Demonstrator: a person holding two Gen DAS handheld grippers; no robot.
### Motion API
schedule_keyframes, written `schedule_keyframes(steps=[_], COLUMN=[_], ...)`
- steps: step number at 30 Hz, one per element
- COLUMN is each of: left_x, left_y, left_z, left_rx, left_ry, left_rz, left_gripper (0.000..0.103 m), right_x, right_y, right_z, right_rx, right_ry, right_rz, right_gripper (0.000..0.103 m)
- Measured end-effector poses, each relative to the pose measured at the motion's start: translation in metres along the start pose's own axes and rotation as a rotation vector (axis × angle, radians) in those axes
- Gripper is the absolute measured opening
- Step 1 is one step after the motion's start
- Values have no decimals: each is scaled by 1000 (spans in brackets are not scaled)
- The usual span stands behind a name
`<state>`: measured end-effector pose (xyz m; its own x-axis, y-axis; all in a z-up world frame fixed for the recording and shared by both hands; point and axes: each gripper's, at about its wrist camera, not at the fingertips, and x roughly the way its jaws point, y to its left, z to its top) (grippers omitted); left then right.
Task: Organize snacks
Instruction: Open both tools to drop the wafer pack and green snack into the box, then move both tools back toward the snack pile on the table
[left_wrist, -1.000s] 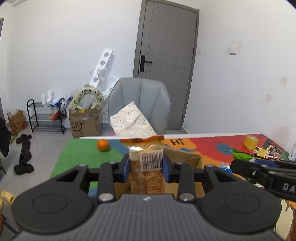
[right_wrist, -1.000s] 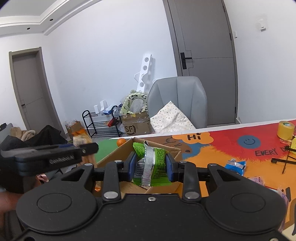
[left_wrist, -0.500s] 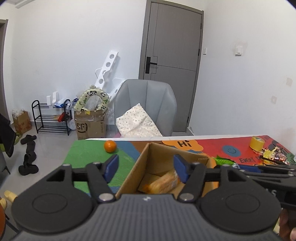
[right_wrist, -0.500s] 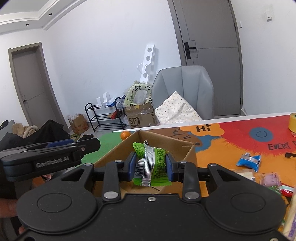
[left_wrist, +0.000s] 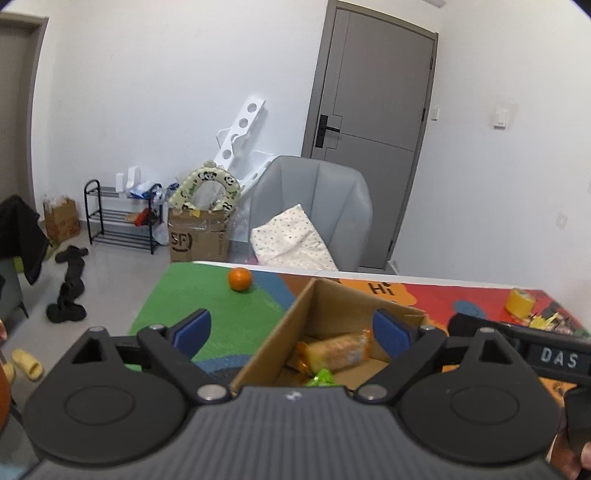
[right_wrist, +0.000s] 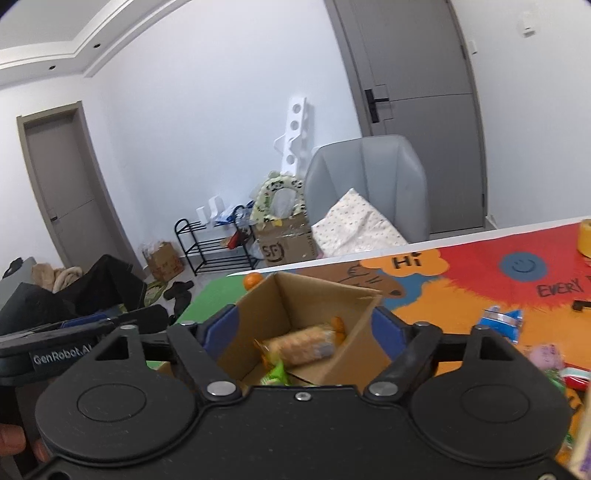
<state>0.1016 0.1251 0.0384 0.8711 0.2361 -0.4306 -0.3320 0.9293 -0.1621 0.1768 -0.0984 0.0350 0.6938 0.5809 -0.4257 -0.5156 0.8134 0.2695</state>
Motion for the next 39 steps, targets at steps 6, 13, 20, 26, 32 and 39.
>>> schedule_keyframes(steps=[6, 13, 20, 26, 32, 39], left_x=[-13, -20, -24, -25, -23, -27], left_y=[-13, -38, -58, -79, -93, -108], left_z=[-12, -21, -33, -45, -57, -69], left_rx=[-16, 10, 22, 57, 66, 77], left_ry=[-10, 5, 44, 69, 100, 113], left_rz=[-24, -70, -120, -126, -170, -216], left_gripper=[103, 103, 103, 103, 103, 103], right_x=[-24, -42, -61, -73, -86, -100], right_y=[-14, -37, -55, -68, -83, -95], right_z=[-13, -25, -36, -44, -51, -57], right_rx=[-9, 26, 27, 36, 51, 59], right_ry=[-8, 10, 19, 33, 41, 33], right_rz=[-60, -100, -125, -146, -180, -177], right_gripper=[103, 103, 103, 103, 103, 103])
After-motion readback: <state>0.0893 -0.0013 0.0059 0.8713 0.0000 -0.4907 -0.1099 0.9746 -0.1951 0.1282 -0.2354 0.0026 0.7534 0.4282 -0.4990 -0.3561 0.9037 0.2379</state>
